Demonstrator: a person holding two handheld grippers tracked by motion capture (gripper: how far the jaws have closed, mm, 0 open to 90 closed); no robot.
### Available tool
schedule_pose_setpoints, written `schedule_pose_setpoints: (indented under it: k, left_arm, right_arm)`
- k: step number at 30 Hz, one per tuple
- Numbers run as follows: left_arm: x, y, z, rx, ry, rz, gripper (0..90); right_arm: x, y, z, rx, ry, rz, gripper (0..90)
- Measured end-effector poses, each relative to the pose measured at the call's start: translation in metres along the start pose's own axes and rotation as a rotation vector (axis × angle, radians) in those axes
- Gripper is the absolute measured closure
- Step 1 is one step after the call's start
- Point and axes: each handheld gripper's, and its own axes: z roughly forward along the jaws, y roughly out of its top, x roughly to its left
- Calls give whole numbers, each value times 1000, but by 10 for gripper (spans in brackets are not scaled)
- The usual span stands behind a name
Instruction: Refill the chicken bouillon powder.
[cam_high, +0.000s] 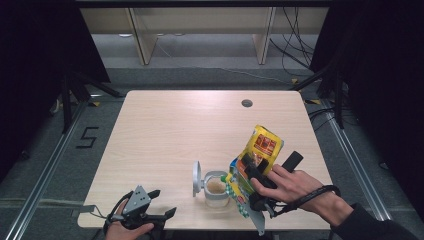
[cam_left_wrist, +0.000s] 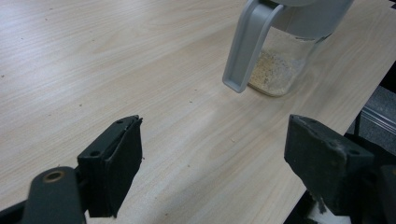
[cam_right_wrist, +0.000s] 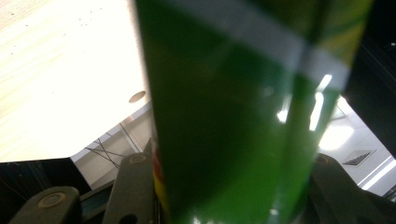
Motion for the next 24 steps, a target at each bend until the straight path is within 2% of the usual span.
schedule_pose_setpoints:
  k: [4,12,21,22,24]
  left_arm:
    - [-2,0,1,-8,1,-14,188]
    - [0,0,0,14,3,8,188]
    - [0,0,0,8,3,3,188]
    - [-2,-1,1,9,3,-18,188]
    - [-2,-1,1,9,3,-17,187]
  right_arm:
    - [0,0,0,-4,-5,-3,569]
    - [0,0,0,-3,2,-1,570]
    - [0,0,0,-11,3,-6,571]
    - [0,0,0,-9,3,-3,571]
    - [1,0,0,-9,4,-2,571]
